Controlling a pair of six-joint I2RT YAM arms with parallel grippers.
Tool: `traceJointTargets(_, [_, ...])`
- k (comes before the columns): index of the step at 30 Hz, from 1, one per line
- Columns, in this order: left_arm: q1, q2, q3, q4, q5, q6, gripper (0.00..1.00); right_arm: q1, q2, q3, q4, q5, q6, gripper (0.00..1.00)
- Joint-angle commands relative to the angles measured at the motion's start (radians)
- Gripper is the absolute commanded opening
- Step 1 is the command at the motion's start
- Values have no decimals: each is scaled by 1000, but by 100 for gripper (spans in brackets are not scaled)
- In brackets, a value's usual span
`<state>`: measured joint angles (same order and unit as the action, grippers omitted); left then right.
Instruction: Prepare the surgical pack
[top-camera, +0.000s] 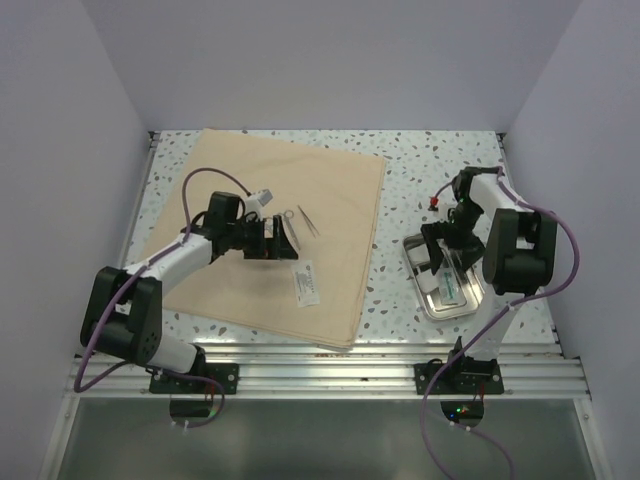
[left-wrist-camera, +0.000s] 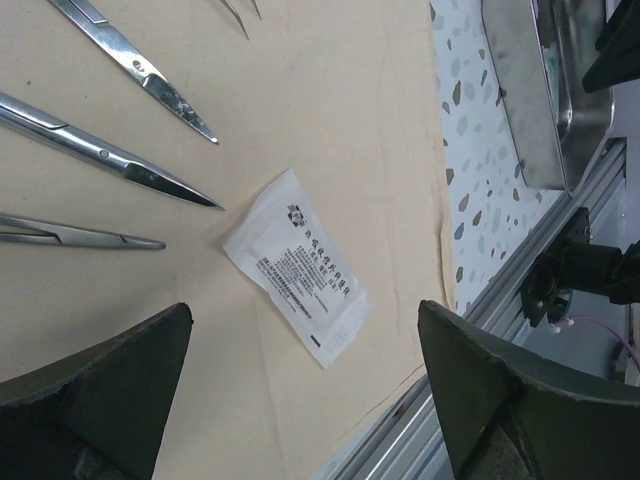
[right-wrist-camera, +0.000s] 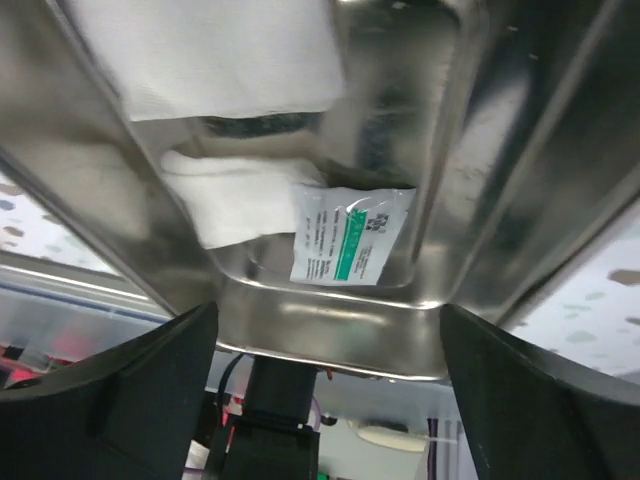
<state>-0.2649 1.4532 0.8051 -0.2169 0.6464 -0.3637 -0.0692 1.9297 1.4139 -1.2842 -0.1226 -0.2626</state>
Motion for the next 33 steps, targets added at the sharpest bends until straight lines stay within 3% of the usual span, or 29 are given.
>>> traceJointTargets(1, [-2,30,63,-35,-19,43,100,5,-53,46,-96,159,-41,99])
traceJointTargets(4, [-2,55,89,-67,-54,48,100,49,-105,115,-26,282,43,99])
traceJointTargets(11, [-14,61,91,-78,-154,-27,94,351,-146,250,74,435,169,99])
traceJointTargets(16, [-88,56,117,-117,-269,-98,85,483,-167,308,171,434,447,99])
traceJointTargets(19, [-122,88,128,-113,-265,-165,77,516,-155,342,163,220,551,99])
traceJointTargets(21, [-152,107,125,-95,-243,-204,65,516,-219,280,259,125,583,99])
traceJointTargets(23, [-168,116,120,-82,-241,-236,59,517,-274,161,344,-35,611,99])
traceJointTargets(25, [-186,122,100,-96,-267,-279,46,516,-328,99,330,-48,573,96])
traceJointTargets(33, [-194,116,48,-84,-280,-346,40,516,-429,-24,379,-34,530,90])
